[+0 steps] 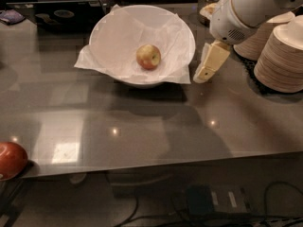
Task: Pick apple from white bowl
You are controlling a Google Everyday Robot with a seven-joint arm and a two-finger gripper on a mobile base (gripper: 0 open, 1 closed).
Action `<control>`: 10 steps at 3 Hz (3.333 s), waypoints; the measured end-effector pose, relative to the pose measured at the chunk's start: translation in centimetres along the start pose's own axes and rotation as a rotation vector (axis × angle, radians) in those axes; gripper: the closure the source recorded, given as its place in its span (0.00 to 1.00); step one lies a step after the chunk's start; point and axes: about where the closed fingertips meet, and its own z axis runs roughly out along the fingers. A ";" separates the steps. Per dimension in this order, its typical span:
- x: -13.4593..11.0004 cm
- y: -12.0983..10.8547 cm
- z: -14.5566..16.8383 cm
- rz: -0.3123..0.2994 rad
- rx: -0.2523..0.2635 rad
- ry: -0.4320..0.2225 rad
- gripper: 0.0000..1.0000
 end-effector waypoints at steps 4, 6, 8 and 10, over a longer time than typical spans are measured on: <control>-6.9 -4.3 8.6 -0.063 -0.150 -0.304 0.00; -6.8 -4.4 10.7 -0.061 -0.164 -0.280 0.09; -6.3 -4.6 12.1 -0.052 -0.160 -0.251 0.26; -6.3 -4.6 12.9 -0.052 -0.165 -0.244 0.35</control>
Offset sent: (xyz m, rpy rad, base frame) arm 0.0835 0.0535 -0.0009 0.2700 0.0039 0.1918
